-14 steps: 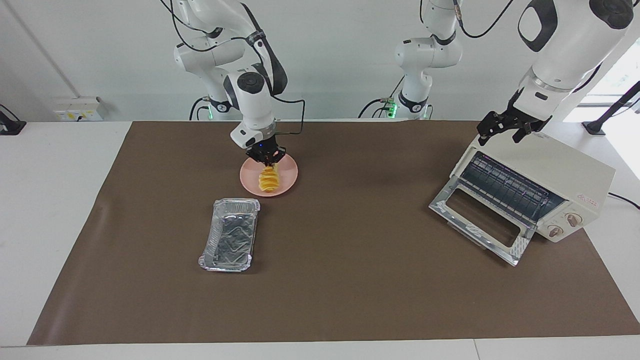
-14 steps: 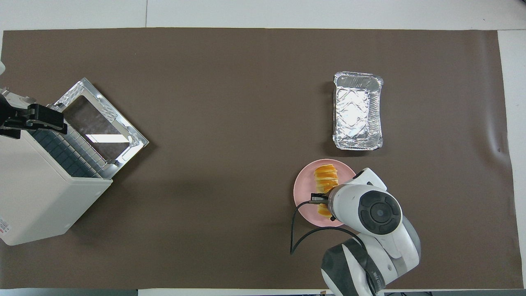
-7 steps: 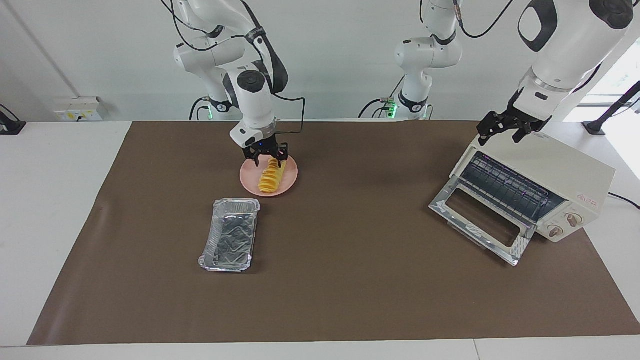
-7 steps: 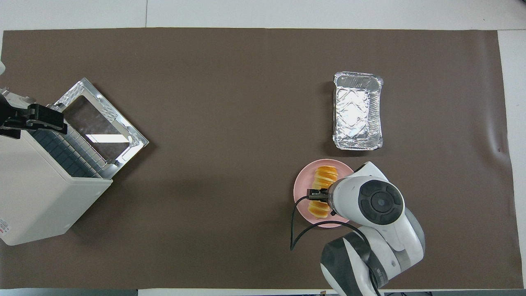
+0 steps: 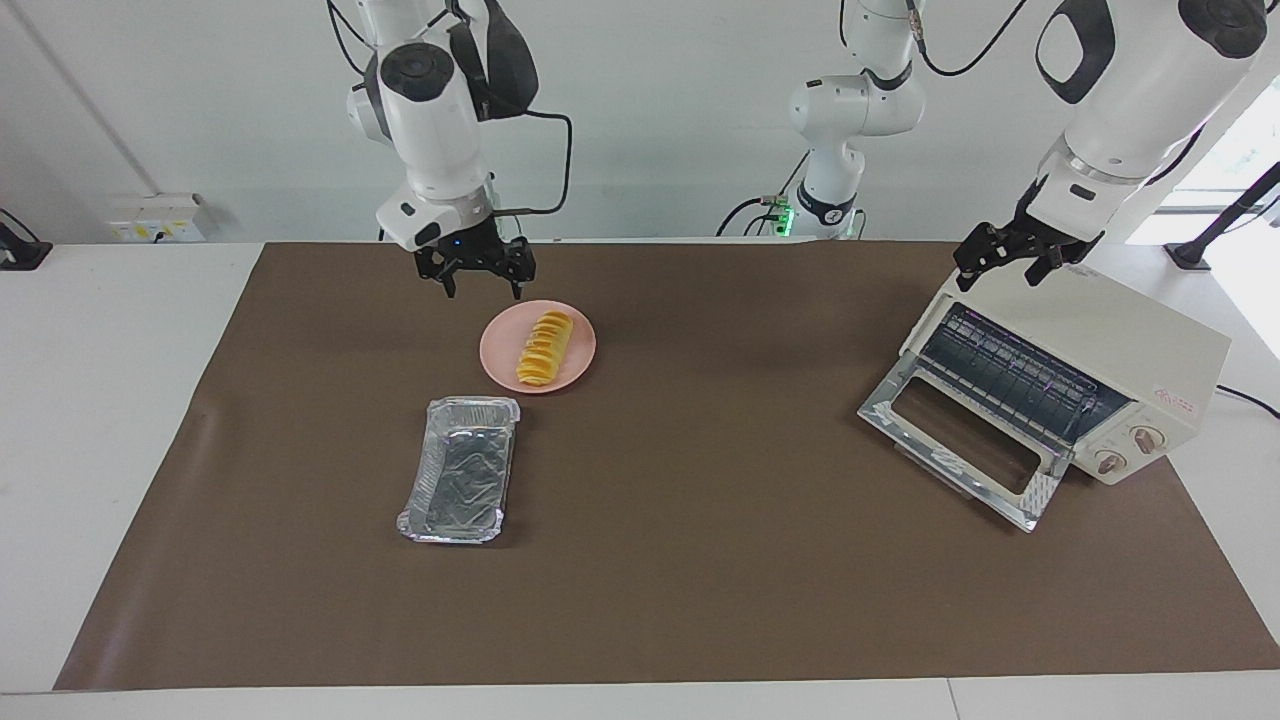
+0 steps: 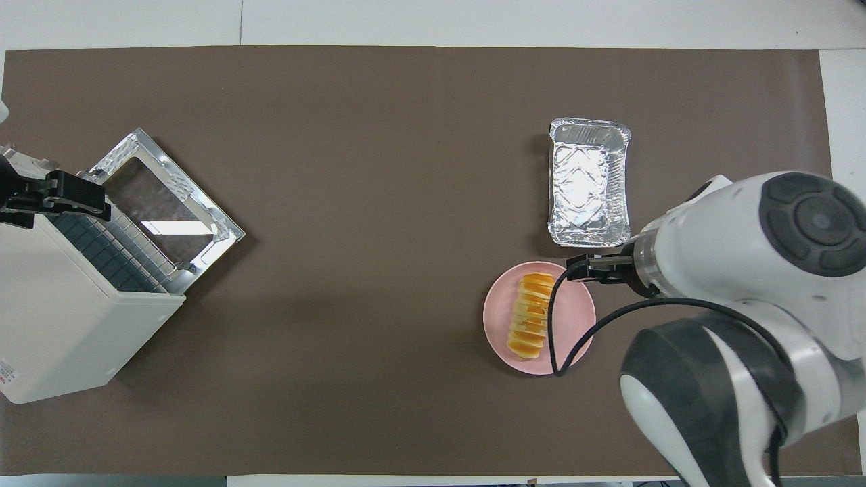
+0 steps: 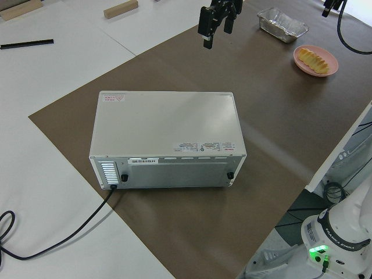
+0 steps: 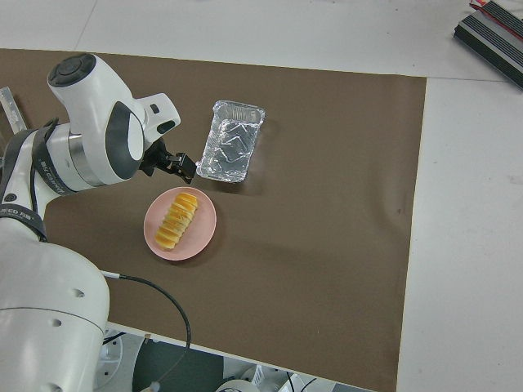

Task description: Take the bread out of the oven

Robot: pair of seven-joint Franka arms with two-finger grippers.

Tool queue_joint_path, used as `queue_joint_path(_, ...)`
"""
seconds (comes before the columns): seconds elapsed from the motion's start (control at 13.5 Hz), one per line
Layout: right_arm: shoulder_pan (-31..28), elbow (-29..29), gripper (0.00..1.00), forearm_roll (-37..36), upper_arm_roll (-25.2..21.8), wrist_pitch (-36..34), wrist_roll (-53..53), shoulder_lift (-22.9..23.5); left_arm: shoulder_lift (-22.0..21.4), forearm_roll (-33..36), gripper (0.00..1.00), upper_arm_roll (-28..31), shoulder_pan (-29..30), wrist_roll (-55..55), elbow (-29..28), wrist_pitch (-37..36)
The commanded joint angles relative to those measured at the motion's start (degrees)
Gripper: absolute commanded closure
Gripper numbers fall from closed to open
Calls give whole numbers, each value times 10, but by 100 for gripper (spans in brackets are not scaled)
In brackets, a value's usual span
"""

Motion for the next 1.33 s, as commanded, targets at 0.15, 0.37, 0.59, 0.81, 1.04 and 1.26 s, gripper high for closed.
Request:
queue_joint_path(0.15, -84, 156, 0, 8, -9, -134, -144, 14, -3, -11, 0, -1, 5, 6, 3, -2)
queue_joint_path(0.37, -113, 187, 0, 15, -10, -188, -188, 8, -3, -11, 0, -1, 5, 6, 3, -2)
queue_joint_path(0.59, -121, 188, 0, 7, -19, -212, -227, 8, -2, -11, 0, -1, 5, 6, 3, -2)
queue_joint_path(0.81, -133, 181, 0, -4, -19, -217, -242, 15, -2, -11, 0, -1, 5, 6, 3, -2)
queue_joint_path(1.04, -141, 176, 0, -8, -19, -191, -240, 40, -2, -11, 0, -1, 5, 6, 3, -2)
queue_joint_path(1.26, -143, 179, 0, -9, -19, -158, -232, 55, -2, -11, 0, -1, 5, 6, 3, -1)
